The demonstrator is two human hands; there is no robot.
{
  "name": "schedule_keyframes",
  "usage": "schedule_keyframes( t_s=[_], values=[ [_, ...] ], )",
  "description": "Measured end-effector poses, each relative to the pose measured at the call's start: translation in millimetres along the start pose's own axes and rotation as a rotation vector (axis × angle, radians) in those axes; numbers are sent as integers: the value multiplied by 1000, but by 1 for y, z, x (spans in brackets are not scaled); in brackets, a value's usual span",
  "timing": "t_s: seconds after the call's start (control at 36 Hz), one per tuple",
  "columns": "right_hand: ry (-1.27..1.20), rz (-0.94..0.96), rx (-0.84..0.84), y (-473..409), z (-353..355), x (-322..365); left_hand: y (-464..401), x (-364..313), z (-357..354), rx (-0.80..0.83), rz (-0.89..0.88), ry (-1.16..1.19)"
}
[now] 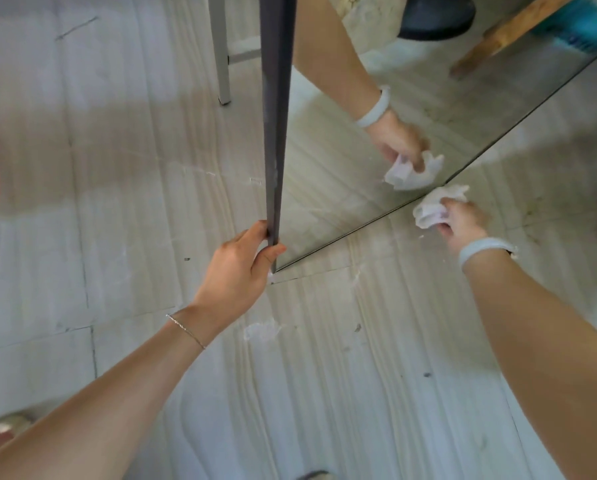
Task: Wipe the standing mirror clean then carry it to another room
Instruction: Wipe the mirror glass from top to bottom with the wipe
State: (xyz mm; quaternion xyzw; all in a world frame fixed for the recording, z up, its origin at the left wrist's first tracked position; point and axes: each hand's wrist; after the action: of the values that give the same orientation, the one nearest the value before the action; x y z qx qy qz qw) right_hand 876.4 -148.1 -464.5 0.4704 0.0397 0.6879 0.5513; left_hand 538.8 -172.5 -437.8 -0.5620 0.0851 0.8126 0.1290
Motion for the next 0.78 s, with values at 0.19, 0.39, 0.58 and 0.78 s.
schedule_keyframes(
  t_s=[0.19,0.39,0.58,0.78],
  values=[
    [196,227,-95,86,-84,-39,-1,-1,2,43,45,-17],
    [112,157,324,122,-67,-64,-2,-3,8,94,72,-20],
    [73,83,-23,90,-107,-58,-2,-12,23,121,38,37],
    [267,247,476,224,-129,-97,-8,-29,46,143,302,458]
  ],
)
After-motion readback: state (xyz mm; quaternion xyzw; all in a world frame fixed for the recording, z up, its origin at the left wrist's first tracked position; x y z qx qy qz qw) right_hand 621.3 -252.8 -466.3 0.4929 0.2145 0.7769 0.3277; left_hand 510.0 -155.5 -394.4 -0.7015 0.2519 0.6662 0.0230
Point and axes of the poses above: each hand's wrist, its own y-axis away from the middle knuckle, its own z-axis out of the back of the hand, x = y × z, and after that the axes turned 14 degrees about y, right-handed
